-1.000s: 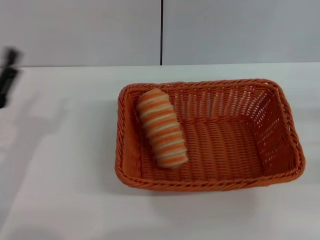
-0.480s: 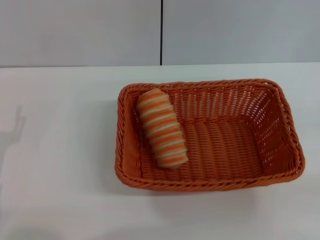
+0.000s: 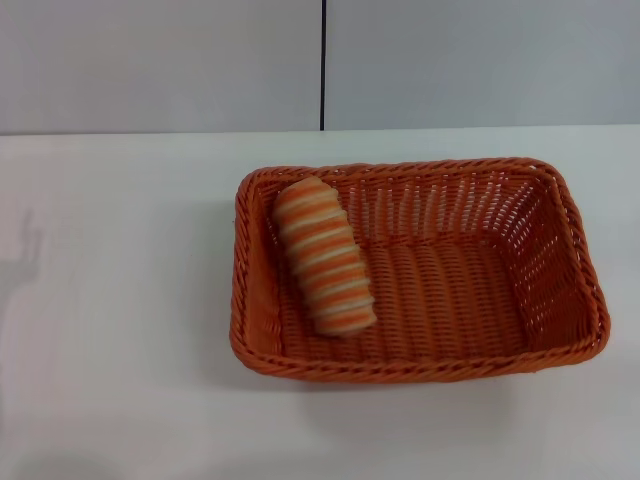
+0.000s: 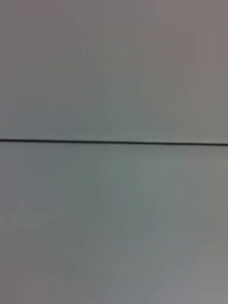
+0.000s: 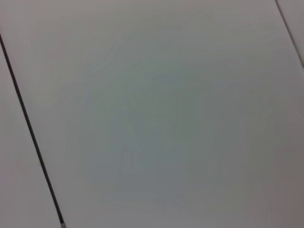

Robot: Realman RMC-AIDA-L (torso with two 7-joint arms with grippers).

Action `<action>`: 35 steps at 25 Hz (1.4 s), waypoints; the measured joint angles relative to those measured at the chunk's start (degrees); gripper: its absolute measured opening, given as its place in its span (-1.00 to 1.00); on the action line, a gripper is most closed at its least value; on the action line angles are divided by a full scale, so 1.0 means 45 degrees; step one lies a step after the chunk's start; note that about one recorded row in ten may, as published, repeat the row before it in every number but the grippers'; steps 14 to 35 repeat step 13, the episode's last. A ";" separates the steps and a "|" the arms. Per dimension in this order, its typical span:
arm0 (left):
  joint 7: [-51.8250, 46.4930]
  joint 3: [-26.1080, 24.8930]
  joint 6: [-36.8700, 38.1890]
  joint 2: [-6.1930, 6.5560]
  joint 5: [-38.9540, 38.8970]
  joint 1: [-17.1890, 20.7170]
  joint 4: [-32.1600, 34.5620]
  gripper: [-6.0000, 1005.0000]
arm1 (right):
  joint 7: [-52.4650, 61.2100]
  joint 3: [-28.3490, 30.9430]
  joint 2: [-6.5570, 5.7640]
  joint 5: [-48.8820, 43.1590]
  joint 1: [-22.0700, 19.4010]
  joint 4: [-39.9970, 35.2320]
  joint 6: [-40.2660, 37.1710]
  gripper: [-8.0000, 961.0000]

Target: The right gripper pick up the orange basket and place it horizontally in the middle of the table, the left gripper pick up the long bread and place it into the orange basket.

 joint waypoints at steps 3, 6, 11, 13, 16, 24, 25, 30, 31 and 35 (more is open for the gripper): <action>-0.0015 -0.0405 -0.0639 0.0007 -0.0079 0.0044 -0.0202 0.35 | -0.0012 0.0012 0.0021 -0.0004 -0.0013 0.0000 -0.0078 -0.07; -0.0015 -0.0438 -0.0679 0.0004 -0.0084 0.0042 -0.0215 0.10 | -0.0070 -0.0033 0.0024 -0.0017 -0.0016 0.0000 -0.0170 -0.29; -0.0081 -0.0464 -0.0741 0.0009 -0.0096 -0.0004 -0.0226 -0.30 | -0.0129 -0.0052 0.0006 -0.0019 0.0011 -0.0014 -0.0285 -0.57; -0.0085 -0.0466 -0.0742 0.0012 -0.0085 -0.0016 -0.0225 -0.46 | -0.0132 -0.0069 0.0001 -0.0023 0.0055 -0.0012 -0.0362 -0.57; -0.0085 -0.0466 -0.0742 0.0012 -0.0085 -0.0016 -0.0225 -0.46 | -0.0132 -0.0069 0.0001 -0.0023 0.0055 -0.0012 -0.0362 -0.57; -0.0085 -0.0466 -0.0742 0.0012 -0.0085 -0.0016 -0.0225 -0.46 | -0.0132 -0.0069 0.0001 -0.0023 0.0055 -0.0012 -0.0362 -0.57; -0.0085 -0.0466 -0.0742 0.0012 -0.0085 -0.0016 -0.0225 -0.46 | -0.0132 -0.0069 0.0001 -0.0023 0.0055 -0.0012 -0.0362 -0.57; -0.0085 -0.0466 -0.0742 0.0012 -0.0085 -0.0016 -0.0225 -0.46 | -0.0132 -0.0069 0.0001 -0.0023 0.0055 -0.0012 -0.0362 -0.57; -0.0085 -0.0466 -0.0742 0.0012 -0.0085 -0.0016 -0.0225 -0.46 | -0.0132 -0.0069 0.0001 -0.0023 0.0055 -0.0012 -0.0362 -0.57; -0.0085 -0.0466 -0.0742 0.0012 -0.0085 -0.0016 -0.0225 -0.46 | -0.0132 -0.0069 0.0001 -0.0023 0.0055 -0.0012 -0.0362 -0.57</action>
